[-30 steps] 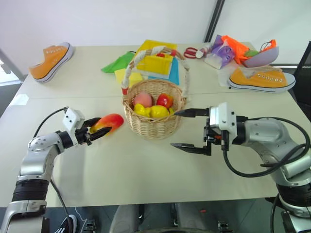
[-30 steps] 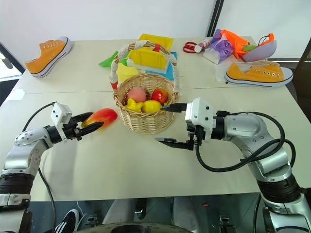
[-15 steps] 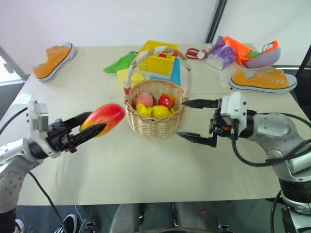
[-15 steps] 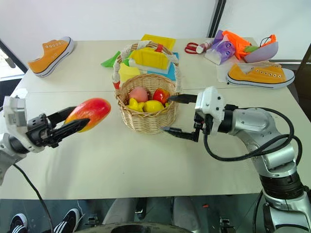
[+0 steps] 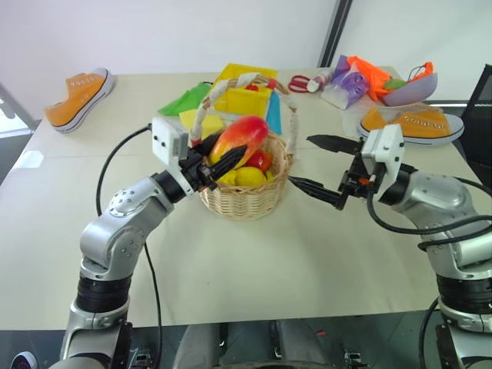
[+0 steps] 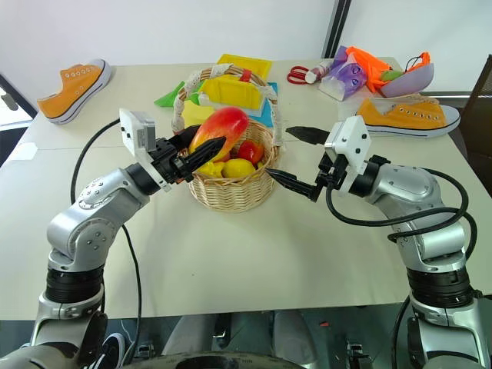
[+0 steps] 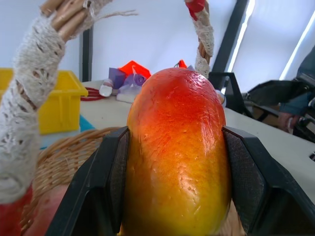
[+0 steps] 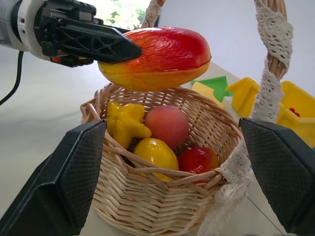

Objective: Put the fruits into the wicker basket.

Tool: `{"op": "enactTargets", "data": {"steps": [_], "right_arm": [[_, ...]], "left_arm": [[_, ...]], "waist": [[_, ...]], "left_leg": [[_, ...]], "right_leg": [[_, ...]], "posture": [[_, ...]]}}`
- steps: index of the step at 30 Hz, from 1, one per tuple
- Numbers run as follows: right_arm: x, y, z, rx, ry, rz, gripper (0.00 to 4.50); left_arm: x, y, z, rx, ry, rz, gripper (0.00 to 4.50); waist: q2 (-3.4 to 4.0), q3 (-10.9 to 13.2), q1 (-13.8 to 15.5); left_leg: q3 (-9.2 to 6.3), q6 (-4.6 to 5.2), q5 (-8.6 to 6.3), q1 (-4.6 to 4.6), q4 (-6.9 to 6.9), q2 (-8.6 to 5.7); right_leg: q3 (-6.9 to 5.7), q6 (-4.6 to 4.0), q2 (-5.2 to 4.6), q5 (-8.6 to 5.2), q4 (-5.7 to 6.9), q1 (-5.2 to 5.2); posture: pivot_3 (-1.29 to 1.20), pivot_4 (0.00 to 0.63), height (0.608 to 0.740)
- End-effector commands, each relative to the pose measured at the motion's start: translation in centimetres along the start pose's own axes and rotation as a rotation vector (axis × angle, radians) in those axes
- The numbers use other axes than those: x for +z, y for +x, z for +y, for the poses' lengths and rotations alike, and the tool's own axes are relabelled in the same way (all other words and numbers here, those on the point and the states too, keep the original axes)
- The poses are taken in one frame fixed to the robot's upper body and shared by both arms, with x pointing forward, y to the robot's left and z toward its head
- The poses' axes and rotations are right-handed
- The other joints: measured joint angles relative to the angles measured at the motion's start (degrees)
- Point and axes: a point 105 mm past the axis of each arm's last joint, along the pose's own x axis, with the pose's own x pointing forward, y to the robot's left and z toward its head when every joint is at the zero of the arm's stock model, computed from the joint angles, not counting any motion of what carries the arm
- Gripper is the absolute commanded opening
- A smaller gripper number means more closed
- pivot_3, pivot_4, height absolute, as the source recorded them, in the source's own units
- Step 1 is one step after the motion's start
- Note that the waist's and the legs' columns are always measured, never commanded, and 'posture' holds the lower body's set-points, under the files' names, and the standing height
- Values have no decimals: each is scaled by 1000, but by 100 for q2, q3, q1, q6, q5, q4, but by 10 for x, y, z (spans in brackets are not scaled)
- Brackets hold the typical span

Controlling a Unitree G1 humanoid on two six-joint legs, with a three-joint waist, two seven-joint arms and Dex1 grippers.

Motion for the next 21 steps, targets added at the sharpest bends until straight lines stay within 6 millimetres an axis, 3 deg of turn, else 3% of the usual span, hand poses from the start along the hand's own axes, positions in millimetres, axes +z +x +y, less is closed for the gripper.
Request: {"op": "enactTargets", "data": {"steps": [1,6,8,12,14,17,21], "right_arm": [[13,1,-1,-29,-54,-47,4500],[9,9,-18,-139,-50,-51,4500],[-2,10,-29,-210,-26,-1,4500],[-12,15,-46,-331,7,14,4500],[-15,20,-44,-318,56,14,4500],[-10,31,-48,-351,166,-43,4500],[-10,41,-49,-347,189,-54,4500]], "left_arm": [[17,-1,1,9,94,-51,4444],[10,-11,-9,-41,115,-26,4444],[15,-19,-13,-64,107,-39,4444],[31,-48,-28,-165,149,-48,4444],[31,-70,-33,-201,129,-2,4444],[28,-110,-13,-98,145,58,4444],[31,-138,2,7,149,64,4444]], "waist": [[0,0,3],[0,0,-6],[0,0,0],[0,0,-32],[3,2,-35],[11,2,-94],[13,6,3]], "left_leg": [[0,0,0,0,2,0],[0,-2,1,2,4,0],[0,-3,1,1,4,0],[0,-8,3,1,-3,2],[0,-11,4,1,-8,3],[2,-13,5,2,-19,7],[-1,-19,8,1,-13,7]], "right_leg": [[0,0,0,0,0,1],[3,-1,0,0,1,2],[3,-1,-2,0,1,2],[2,-2,-2,0,1,-4],[3,-3,-2,0,1,-7],[7,-5,-2,-1,2,-15],[4,-10,-5,-3,10,-16]], "posture": [[0,150,740],[0,150,740],[0,150,740],[0,150,740],[0,150,740],[0,150,740],[0,150,740]]}}
